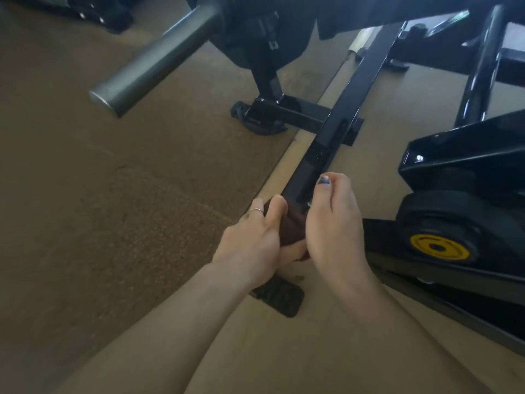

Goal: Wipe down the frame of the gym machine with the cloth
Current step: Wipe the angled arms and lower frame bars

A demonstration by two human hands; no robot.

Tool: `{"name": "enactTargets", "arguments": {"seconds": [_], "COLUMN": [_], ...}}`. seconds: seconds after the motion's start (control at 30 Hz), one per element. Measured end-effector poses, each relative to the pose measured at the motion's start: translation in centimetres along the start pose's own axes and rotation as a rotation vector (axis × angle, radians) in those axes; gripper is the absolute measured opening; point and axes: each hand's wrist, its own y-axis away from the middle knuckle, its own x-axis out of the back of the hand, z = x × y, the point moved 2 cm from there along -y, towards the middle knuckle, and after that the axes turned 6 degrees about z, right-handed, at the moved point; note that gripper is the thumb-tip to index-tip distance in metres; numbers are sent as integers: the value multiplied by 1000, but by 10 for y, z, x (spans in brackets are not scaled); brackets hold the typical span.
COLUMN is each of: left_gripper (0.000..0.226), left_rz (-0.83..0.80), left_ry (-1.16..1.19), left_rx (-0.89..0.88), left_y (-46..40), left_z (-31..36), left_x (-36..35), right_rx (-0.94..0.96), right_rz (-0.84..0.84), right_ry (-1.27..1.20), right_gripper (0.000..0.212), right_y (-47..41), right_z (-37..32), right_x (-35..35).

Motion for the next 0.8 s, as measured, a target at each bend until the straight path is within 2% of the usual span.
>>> {"name": "enactTargets", "arguments": {"seconds": [0.1,0.17,0.33,0.43,0.5,0.67,0.8], "left_gripper": [44,40,36,35,30,31,36], "left_rz": [-90,-50,26,-9,-33,41,40], "left_ry": [269,387,528,534,528,585,605], "left_rx": [-4,-13,79,107,105,14,-43], "left_y": [-12,-8,42,66,58,-31,-98], "left_z": [-13,-20,-42,-59,-58,-24,11], "left_x": [3,1,-12,-16,-14,-5,4], "right_rx": [68,135,209,293,316,111,-270], "right_rz": [-38,-109,-138,-200,-212,-232,-156], "right_ry": [98,212,396,625,701,579,190], "right_gripper": [35,40,34,26,32,43,53], "right_y": [-15,-18,-14,-1,1,-21,-33], "right_z": [2,2,1,-2,-2,-18,-18], "right_x": [-1,-2,11,5,0,8,4]}}
